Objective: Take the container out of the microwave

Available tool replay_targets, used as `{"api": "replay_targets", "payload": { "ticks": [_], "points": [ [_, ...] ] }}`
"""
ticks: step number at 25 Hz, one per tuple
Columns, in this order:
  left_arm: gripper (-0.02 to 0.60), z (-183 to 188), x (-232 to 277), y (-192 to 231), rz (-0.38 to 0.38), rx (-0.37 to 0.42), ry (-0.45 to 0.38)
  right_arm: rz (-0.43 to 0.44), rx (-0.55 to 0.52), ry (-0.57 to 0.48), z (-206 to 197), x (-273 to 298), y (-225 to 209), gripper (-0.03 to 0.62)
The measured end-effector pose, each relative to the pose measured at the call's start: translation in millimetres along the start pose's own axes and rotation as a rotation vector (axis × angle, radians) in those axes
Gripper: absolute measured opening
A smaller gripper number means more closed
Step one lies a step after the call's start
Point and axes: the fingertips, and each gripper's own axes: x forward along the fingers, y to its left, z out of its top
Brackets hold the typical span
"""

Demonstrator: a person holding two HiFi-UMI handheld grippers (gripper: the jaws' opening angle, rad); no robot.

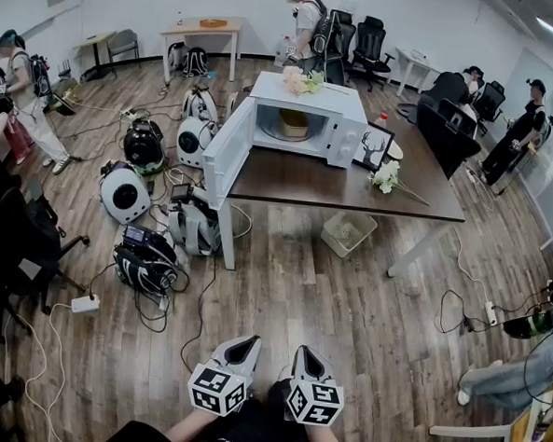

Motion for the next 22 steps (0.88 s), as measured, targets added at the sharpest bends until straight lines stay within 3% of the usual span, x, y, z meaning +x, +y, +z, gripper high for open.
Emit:
{"api": "replay_targets", "payload": {
  "ticks": [4,13,22],
  "points": [
    [0.009,3,-1,2,0.010,-0.003,-0.012,-0.013,0.054,-0.033,8,-2,-7,0.008],
    [0.009,9,14,11,0.042,-0.030,-0.034,0.022,0.050,-0.034,19,20,-16,0.008],
    [0.009,33,78,14,0.100,-0.019,-0.051,0.097,0.048,-0.018,57,77,-52,0.008]
  ]
}}
